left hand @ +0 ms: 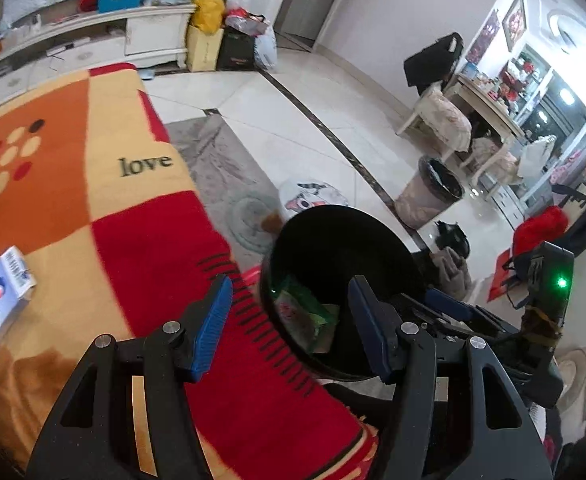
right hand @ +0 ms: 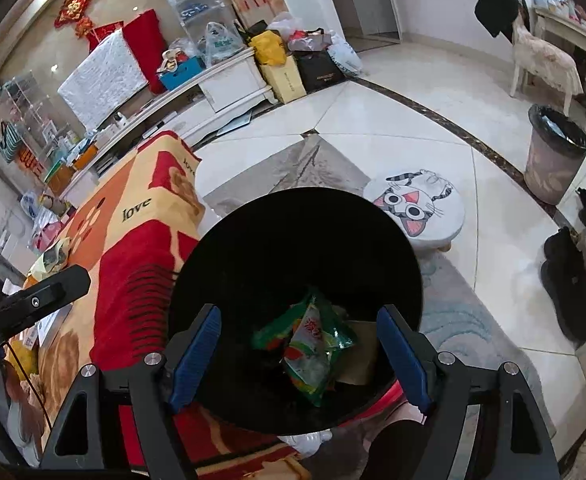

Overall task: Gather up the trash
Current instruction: 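Move both open tools back over the cluttered table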

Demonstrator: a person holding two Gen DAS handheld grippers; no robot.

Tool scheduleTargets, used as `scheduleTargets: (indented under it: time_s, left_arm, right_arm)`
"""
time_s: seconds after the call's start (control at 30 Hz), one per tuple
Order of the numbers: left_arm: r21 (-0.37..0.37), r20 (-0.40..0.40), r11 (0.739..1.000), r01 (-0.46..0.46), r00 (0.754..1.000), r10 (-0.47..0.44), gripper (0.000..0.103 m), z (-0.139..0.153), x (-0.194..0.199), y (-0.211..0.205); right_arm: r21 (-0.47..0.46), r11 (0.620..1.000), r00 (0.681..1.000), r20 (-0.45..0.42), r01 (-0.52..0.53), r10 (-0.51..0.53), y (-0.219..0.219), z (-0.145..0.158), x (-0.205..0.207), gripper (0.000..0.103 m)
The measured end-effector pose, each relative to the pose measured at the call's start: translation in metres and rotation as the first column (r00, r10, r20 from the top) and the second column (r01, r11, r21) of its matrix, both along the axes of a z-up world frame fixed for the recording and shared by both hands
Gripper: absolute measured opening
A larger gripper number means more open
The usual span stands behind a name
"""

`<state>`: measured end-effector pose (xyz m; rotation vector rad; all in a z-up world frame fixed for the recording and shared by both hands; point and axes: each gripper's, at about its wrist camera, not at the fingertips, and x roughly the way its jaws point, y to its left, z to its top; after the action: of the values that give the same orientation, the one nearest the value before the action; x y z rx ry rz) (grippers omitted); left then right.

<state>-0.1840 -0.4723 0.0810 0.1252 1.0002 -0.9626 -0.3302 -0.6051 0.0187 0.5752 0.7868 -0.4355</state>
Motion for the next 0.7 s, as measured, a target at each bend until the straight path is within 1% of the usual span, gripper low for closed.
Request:
scheduleTargets:
  time_s: [0.17, 0.4, 0.47, 0.7]
  left_arm:
    - [0.0, 0.03, 0.999, -0.053, 0.998, 0.053, 0.059, 0.003, 0.001, 0.016]
    - [0.019, 0.082, 0.993, -0.117, 0.99, 0.115, 0.059, 0.006, 0.001, 0.051]
    - [0.025, 0.098, 0.989, -0.146, 0.985, 0.143, 0.059, 0.007, 0.001, 0.066]
    - [0.053, 0.11, 0.974, -0.221, 0.971, 0.214, 0.059, 0.011, 0.011, 0.124]
  right_arm:
    - [-0.015, 1.0, 1.0, -0.007, -0.022, 0.022, 0.014, 0.004, 0.004, 0.078]
    - [-0.028, 0.997, 0.998, -0.003, -0.07, 0.07, 0.04, 0.011, 0.017, 0.078]
    - [-0.03, 0.996, 0.996, -0.002, -0.089, 0.089, 0.049, 0.012, 0.021, 0.078]
    - [-0.022, 0.981, 0.981, -0.006, -0.194, 0.194, 0.094, 0.012, 0.051, 0.078]
